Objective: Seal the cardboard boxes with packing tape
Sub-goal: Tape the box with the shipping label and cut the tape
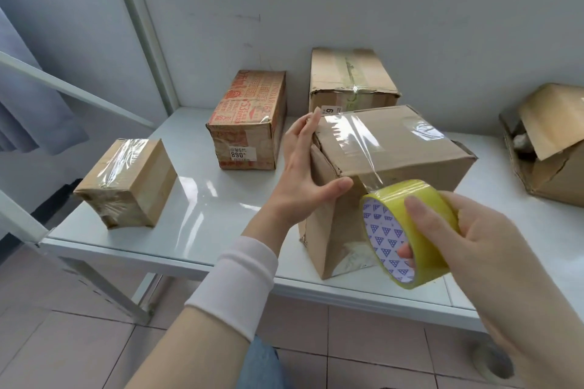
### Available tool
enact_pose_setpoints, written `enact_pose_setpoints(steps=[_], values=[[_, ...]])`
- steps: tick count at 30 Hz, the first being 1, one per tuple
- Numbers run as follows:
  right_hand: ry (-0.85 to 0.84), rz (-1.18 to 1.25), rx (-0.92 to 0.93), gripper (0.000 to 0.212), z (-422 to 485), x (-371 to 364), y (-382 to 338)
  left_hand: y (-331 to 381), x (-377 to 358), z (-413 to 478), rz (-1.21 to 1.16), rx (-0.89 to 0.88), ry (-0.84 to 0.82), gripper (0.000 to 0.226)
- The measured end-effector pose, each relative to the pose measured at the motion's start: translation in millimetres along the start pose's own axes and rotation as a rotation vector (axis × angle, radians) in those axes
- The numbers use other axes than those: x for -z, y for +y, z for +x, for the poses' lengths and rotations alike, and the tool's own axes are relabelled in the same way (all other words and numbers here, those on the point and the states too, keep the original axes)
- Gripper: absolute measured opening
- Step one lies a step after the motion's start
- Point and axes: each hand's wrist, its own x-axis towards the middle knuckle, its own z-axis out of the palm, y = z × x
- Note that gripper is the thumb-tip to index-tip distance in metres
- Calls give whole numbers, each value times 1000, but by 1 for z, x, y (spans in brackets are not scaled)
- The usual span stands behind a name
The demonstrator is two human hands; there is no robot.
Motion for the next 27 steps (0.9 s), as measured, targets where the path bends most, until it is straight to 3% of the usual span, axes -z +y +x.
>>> enact_pose_setpoints(steps=[4, 9, 11, 13, 14, 17, 18, 20, 22, 24, 27], values=[[26, 3, 4, 45, 0, -12, 20, -3, 3, 0, 16, -9, -13, 112], [19, 1, 28, 39, 4, -15, 24, 2, -3, 0, -25, -40, 77, 93], [-11, 28, 38, 40, 6, -7, 9, 10, -7, 0, -102, -44, 151, 73], [-77, 76, 83, 42, 10, 3, -16, 19, -10, 6, -250, 75, 249, 49], [-138, 108, 98, 42, 14, 6, -29, 24, -10, 10, -336, 168, 283, 48], [-319, 223, 102, 36, 38, 2, -48, 16, -6, 14, -605, 443, 224, 85], [-337, 234, 100, 34, 47, -7, -45, 12, -5, 10, -678, 483, 225, 79], [-285, 202, 97, 29, 65, -29, -29, -6, -6, 5, -741, 605, 307, 72], [-222, 224, 89, 27, 82, -47, -8, -30, -8, 4, -713, 716, 451, 80], [-171, 204, 111, 27, 97, -62, 6, -48, -6, 8, -690, 737, 556, 72], [-105, 123, 150, 21, 117, -81, 23, -66, -3, 10, -729, 701, 537, 74]])
